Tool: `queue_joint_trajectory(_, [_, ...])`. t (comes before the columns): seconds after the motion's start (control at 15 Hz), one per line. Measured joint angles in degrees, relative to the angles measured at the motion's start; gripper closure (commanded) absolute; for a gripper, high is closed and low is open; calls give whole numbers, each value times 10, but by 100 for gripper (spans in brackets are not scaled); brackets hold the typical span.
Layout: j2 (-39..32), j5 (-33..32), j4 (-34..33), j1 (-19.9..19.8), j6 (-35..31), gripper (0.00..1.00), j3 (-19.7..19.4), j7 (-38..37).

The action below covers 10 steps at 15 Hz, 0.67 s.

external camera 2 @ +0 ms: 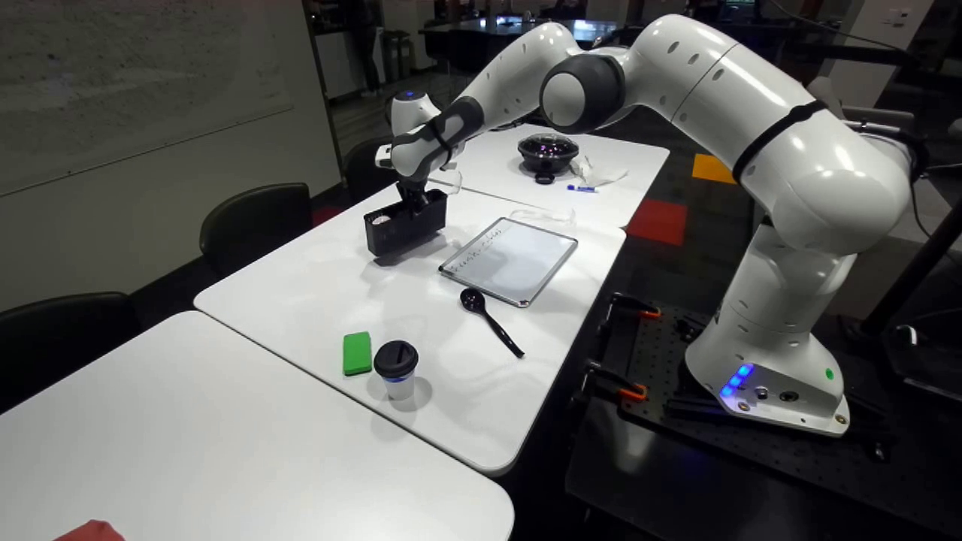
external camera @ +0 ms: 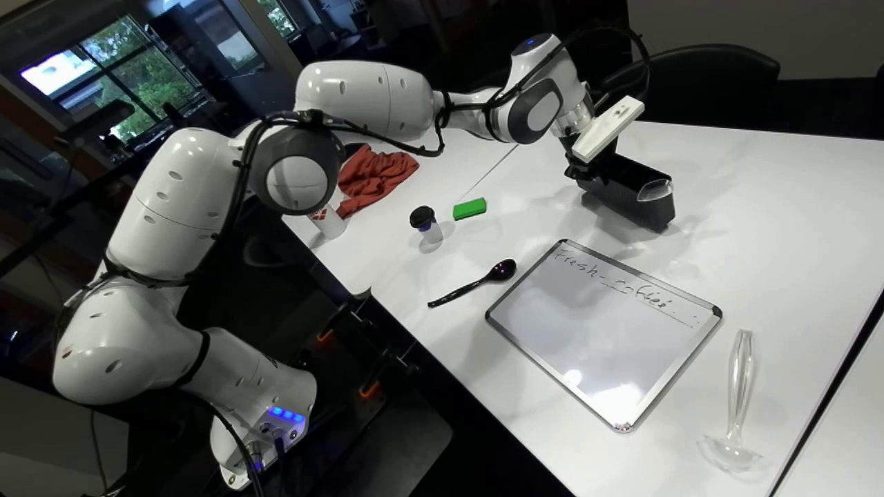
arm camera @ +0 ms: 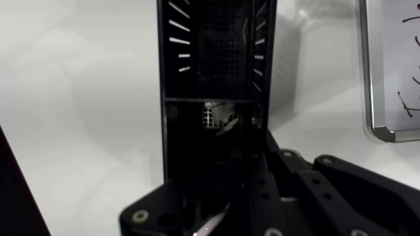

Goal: Move the cutlery box to the left

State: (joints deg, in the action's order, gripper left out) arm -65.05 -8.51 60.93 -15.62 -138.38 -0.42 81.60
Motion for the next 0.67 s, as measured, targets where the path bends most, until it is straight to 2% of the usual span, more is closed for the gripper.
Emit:
queue_joint_trajectory(0.47, [128, -27, 159, 44, 0, 99, -9, -12])
queue_joint_trajectory(0.53, [145, -32, 183, 47, -2, 95, -9, -12])
queue_joint_trajectory(0.67, [175, -42, 228, 50, -10, 95, -9, -12])
